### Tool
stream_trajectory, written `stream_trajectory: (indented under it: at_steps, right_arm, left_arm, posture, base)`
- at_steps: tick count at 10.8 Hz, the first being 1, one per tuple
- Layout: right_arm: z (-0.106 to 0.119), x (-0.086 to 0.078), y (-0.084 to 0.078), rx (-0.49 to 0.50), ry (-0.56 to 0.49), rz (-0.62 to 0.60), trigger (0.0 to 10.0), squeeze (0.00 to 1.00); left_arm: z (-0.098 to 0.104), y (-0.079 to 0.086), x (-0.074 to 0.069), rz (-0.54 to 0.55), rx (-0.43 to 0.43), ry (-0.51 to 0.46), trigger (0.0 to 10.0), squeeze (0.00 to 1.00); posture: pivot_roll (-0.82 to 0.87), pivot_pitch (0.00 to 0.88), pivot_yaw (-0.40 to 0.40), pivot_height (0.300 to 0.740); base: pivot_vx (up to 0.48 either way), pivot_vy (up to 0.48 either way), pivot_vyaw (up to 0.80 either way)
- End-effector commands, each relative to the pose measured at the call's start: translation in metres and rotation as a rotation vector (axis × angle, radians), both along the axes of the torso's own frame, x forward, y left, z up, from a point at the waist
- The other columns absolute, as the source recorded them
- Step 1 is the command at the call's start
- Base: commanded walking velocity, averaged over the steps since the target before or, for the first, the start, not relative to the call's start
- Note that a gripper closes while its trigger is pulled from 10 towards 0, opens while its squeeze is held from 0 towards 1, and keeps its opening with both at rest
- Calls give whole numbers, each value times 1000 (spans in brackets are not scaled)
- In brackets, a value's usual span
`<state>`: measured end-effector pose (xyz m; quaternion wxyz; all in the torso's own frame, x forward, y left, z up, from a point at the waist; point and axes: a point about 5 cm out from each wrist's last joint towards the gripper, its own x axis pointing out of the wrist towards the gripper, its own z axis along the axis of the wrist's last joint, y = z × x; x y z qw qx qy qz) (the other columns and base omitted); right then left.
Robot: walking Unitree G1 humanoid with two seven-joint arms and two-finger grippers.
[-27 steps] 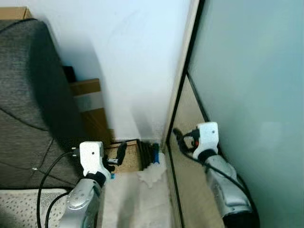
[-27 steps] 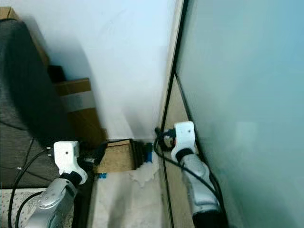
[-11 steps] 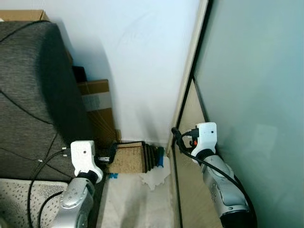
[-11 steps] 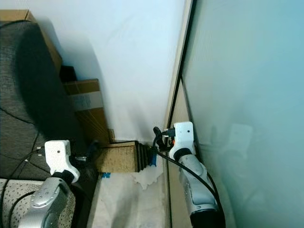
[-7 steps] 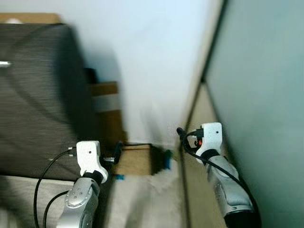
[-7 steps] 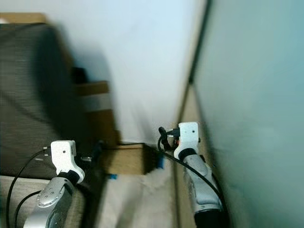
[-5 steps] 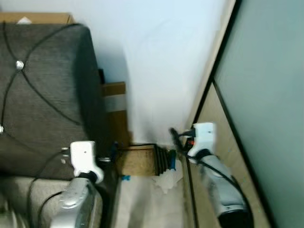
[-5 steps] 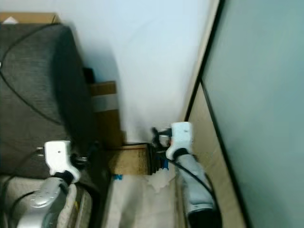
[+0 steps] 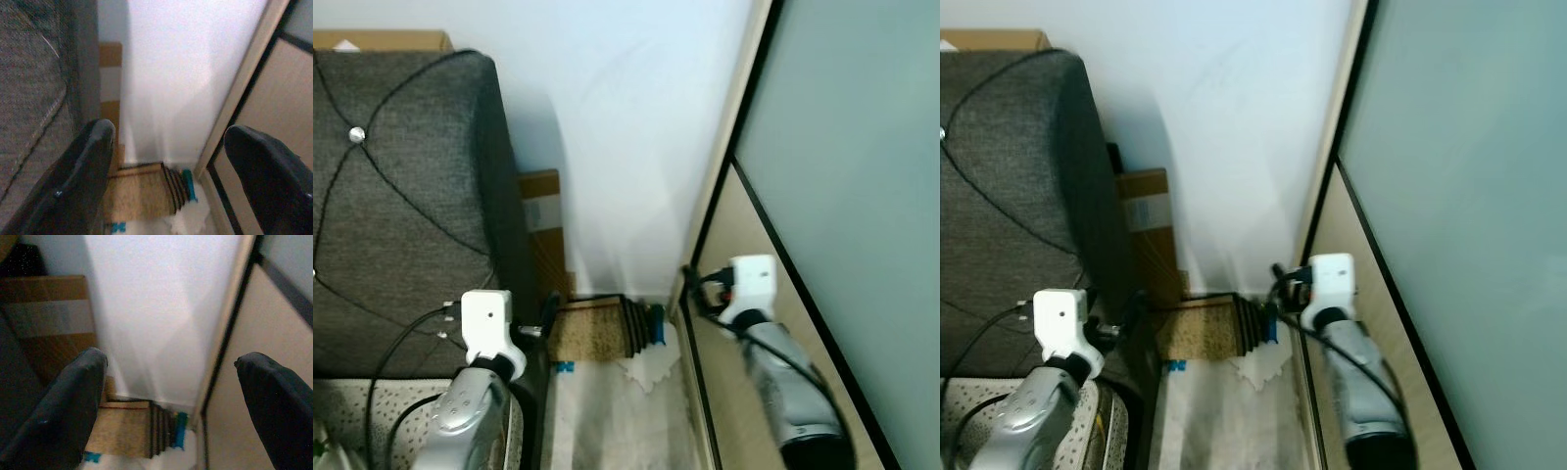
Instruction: Clean up the room
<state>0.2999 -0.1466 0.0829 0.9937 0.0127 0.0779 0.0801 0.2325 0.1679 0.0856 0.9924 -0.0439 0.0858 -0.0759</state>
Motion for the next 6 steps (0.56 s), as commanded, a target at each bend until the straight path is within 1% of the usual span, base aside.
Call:
stream_trajectory:
  at_steps: [1,2,3,4,5,6]
  right_arm:
    - [5,0,-8,1,-18,-33,10000,0]
    - [5,-2,-12,4,-13,-53,10000,0]
    - [3,-8,-9,32,-10,-48,10000,0]
    - [7,-14,-4,79,-31,-21,10000,0]
    - [9,-17,-2,87,-37,-3,10000,0]
    - [8,-19,-4,87,-33,-1,10000,0]
  left_arm:
    - [7,1,-3,-32,19,-17,10000,0]
    - [7,0,-3,-31,18,-18,10000,0]
    - [2,-5,-3,-22,14,-13,10000,0]
    - [1,-14,-4,-33,29,-30,10000,0]
    - [1,-16,-5,-22,19,-28,10000,0]
    - [0,-15,-6,16,-17,-13,10000,0]
  posture:
    - [6,0,-42,740]
    - [-1,0,-42,740]
    - [-24,0,-35,740]
    - [-41,0,-28,740]
    - [-48,0,-24,740]
    - [-49,0,-22,740]
  base:
    - [0,0,0]
    - [0,0,0]
    - [0,0,0]
    - [0,0,0]
    - [0,0,0]
    - [0,0,0]
